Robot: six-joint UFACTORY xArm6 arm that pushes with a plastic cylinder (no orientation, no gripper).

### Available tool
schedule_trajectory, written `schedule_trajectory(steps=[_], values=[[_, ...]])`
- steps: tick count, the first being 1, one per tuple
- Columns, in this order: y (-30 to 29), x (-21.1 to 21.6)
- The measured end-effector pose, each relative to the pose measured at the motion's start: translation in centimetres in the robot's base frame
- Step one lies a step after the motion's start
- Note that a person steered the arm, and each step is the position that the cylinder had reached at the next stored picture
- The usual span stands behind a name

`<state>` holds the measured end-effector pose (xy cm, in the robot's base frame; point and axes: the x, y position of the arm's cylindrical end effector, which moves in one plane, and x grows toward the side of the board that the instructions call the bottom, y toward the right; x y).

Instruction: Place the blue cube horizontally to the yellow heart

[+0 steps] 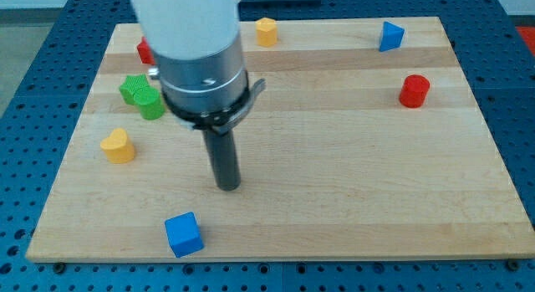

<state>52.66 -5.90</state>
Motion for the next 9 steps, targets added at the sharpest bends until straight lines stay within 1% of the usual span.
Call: schedule_trajectory(steps=[1,2,4,5,6,7,8,9], values=[[1.3,6.3],[1.1,8.9],[0.6,9.2],[-2.9,9.2],[-7.6,9.2],[-9.8,8.6],[-8.6,4.7],[-8.6,4.8]])
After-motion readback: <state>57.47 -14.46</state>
